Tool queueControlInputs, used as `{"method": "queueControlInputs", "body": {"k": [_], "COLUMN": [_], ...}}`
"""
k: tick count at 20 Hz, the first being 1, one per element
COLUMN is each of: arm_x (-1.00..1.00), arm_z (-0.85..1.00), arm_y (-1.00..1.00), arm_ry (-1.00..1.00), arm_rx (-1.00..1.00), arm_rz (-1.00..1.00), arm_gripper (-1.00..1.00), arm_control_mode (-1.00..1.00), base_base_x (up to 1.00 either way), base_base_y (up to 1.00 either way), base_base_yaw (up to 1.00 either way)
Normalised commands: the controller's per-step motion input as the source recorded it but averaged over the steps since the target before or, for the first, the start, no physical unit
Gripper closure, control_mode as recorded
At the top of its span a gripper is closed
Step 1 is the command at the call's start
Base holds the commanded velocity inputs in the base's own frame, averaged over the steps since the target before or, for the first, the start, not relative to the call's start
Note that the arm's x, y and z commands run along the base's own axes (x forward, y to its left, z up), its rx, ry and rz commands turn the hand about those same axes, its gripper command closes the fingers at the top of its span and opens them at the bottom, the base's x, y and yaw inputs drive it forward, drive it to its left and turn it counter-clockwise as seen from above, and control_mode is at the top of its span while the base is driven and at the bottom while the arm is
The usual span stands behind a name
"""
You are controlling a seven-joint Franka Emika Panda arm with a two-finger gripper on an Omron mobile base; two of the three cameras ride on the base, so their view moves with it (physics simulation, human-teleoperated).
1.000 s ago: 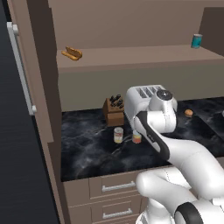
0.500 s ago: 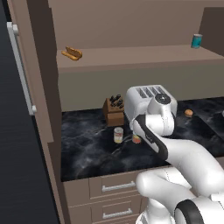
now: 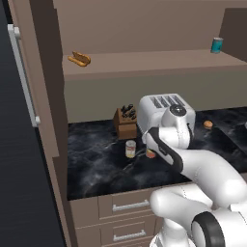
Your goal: Pick the cans from the counter and place them in their designated side in the cabinet.
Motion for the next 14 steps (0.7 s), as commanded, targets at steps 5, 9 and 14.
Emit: {"method": "queueControlInputs", "body": {"k": [5,9,14], "arm_x": [0.08,0.09,0.11], "arm_z": [-0.1,-0.11,-0.12], "arm_y": [0.0,0.0,0.0], "arm_ry": [0.0,0.0,0.0], "arm_rx": [0.0,0.0,0.0], "arm_rz": [0.0,0.0,0.0], "arm_gripper": [-1.0,-1.0,-1.0], "arm_control_mode": [-1.0,-1.0,-1.0], "base_base_x": [0.0,0.0,0.0], "base_base_y": [0.0,0.0,0.0], "base_base_yaw": [0.0,0.0,0.0]}}
